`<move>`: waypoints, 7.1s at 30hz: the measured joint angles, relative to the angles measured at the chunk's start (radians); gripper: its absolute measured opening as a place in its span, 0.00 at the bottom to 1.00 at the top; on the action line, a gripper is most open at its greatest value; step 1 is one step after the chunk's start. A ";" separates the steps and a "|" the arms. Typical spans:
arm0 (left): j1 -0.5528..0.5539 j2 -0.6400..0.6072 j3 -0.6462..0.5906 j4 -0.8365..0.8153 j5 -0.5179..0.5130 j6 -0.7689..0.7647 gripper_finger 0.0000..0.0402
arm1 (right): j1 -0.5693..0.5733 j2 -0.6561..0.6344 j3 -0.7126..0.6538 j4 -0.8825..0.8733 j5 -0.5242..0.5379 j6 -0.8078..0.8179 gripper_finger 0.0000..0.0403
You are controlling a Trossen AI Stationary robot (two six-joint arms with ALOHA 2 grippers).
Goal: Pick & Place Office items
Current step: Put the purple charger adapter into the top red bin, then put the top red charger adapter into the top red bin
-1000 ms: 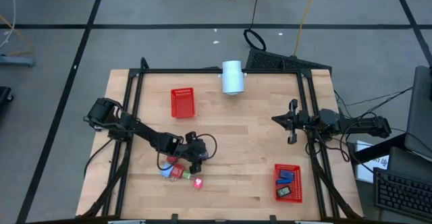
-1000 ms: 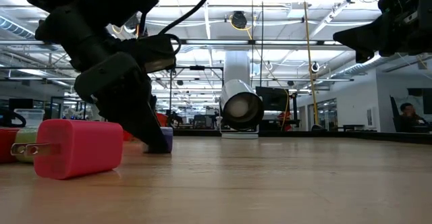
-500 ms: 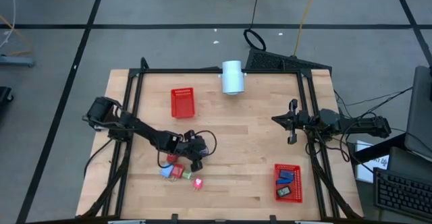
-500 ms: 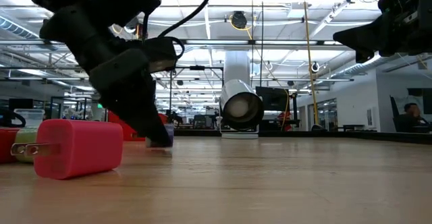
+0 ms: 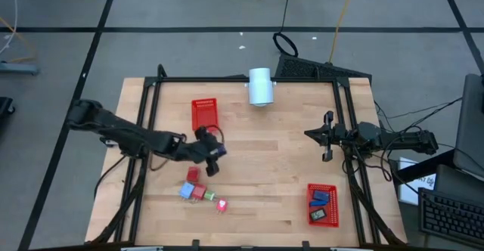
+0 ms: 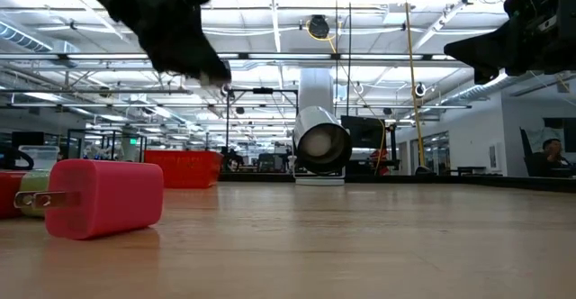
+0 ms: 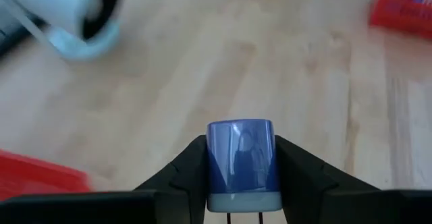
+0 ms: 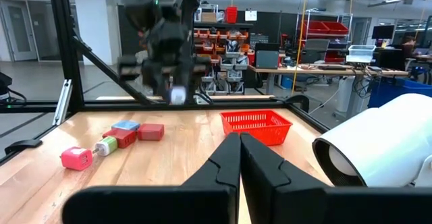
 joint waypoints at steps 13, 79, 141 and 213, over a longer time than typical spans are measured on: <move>0.038 -0.240 0.000 -0.234 -0.291 0.033 0.33 | 0.000 0.000 0.000 0.000 0.000 0.000 0.00; 0.606 0.123 -0.207 0.108 -0.065 -0.294 0.54 | 0.000 0.000 0.000 0.000 0.000 0.000 0.00; -0.229 -0.050 -0.168 0.480 0.443 -0.479 0.32 | 0.000 0.000 0.000 0.000 0.000 0.000 0.00; -0.066 0.013 -0.141 -0.634 0.308 -0.582 0.63 | 0.000 0.000 0.000 0.000 0.000 0.000 0.00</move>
